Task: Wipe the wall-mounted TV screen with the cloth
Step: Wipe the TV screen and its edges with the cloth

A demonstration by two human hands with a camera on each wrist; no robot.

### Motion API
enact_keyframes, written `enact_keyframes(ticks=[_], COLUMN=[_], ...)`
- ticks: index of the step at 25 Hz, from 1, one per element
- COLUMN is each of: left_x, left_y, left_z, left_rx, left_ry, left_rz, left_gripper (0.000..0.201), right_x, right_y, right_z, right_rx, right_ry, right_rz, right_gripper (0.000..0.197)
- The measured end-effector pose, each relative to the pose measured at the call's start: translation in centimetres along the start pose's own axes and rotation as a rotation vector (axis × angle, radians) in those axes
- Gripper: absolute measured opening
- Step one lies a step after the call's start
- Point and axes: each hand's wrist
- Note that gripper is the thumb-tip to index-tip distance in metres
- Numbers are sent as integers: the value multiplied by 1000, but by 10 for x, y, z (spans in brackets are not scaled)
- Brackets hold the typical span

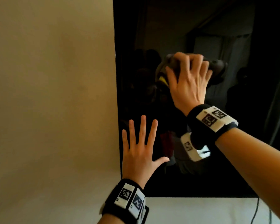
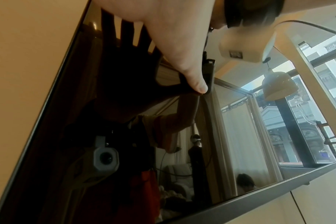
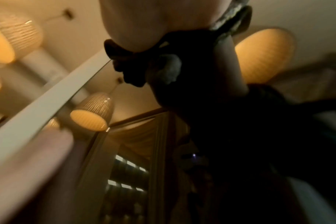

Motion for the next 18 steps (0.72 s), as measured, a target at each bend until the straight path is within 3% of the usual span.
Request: enact_keyframes(ticks=[1,2,4,5,8,9,12,13,16,18], left_x=[-1,-1,-1,-2,-17,-27,-58,-66,-76,-76], left_y=[0,-1,-2,-3,-4,-4,-3,-6,-15,-15], left_z=[0,0,2,2,-2,-6,-21,-26,-40,-46], left_rx=[-1,-6,-17,-28,-77,-89,-112,-125,-165,-162], left_ry=[1,9,24,27,22,23,68,83,77,58], left_rz=[6,15,24,25,28,27,55,71,113,120], left_gripper=[122,122,122,121,121,121,121,121,119,115], right_x=[0,-9,-30,-29,-18,-25,-52,-46,-39,-68], right_y=[4,10,15,14,20,23,25,23,29,30], right_z=[0,-3,-9,-9,-7,-10,-13,-12,-13,-19], right_rx=[18,7,-58,-75,18,9,-108,-124,-79,-100], right_ry=[-14,5,87,101,62,67,150,154,120,153], right_rz=[-48,-5,244,290,60,79,438,463,284,426], right_gripper=[37,38,38,37,37,38,38,38,39,39])
Point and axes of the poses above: each hand's wrist, its own x-axis towards the middle knuckle, its own z-axis out of the back of the hand, y = z × x, and after that the axes turned 7 degrees about -z, right-handed
